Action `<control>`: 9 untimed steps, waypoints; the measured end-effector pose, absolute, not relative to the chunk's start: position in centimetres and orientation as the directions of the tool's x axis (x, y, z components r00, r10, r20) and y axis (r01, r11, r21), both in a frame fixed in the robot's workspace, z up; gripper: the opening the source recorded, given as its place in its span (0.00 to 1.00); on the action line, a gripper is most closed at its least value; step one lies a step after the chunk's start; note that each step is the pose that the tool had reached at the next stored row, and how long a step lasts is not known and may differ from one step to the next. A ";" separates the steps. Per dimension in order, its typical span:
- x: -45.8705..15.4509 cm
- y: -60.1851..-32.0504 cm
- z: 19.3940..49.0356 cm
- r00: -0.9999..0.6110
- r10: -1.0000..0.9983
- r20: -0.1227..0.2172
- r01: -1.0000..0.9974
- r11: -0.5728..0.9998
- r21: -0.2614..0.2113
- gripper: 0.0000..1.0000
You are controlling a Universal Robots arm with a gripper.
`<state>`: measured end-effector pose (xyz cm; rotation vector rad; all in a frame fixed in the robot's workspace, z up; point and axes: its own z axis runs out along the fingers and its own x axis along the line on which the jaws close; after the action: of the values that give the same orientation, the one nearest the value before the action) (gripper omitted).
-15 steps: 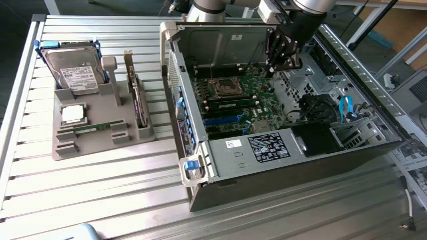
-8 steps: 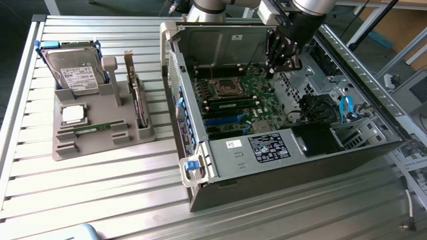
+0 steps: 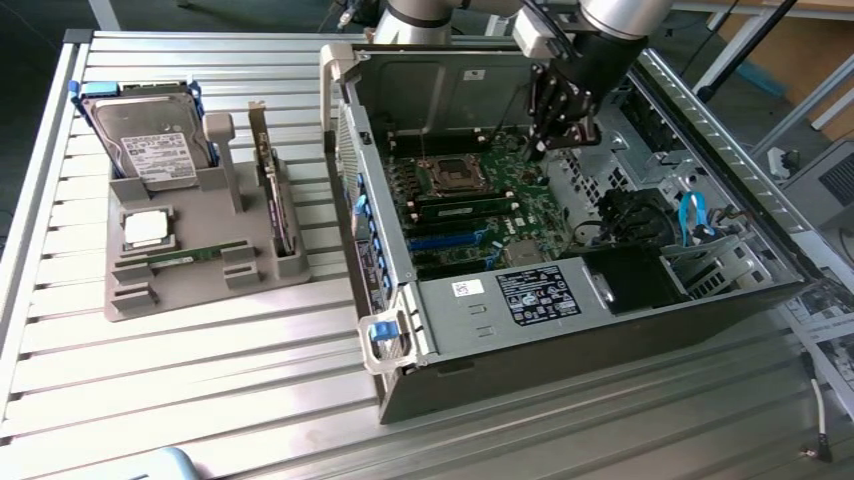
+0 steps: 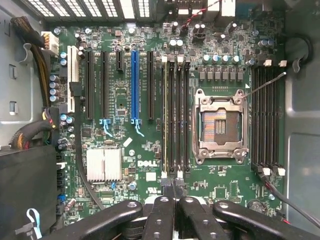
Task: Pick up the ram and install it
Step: 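Press down the ram until it locks into place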
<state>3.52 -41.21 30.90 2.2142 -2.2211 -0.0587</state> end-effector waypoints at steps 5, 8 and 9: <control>3.6 -41.2 30.6 -0.003 -1.000 -0.024 -1.000 0.003 0.030 0.11; 3.6 -41.2 30.4 -0.003 -1.000 -0.024 -1.000 0.003 0.030 0.11; 3.6 -41.2 30.3 -0.004 -1.000 -0.024 -1.000 0.003 0.030 0.11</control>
<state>3.59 -41.21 30.29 2.2144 -2.2214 -0.0593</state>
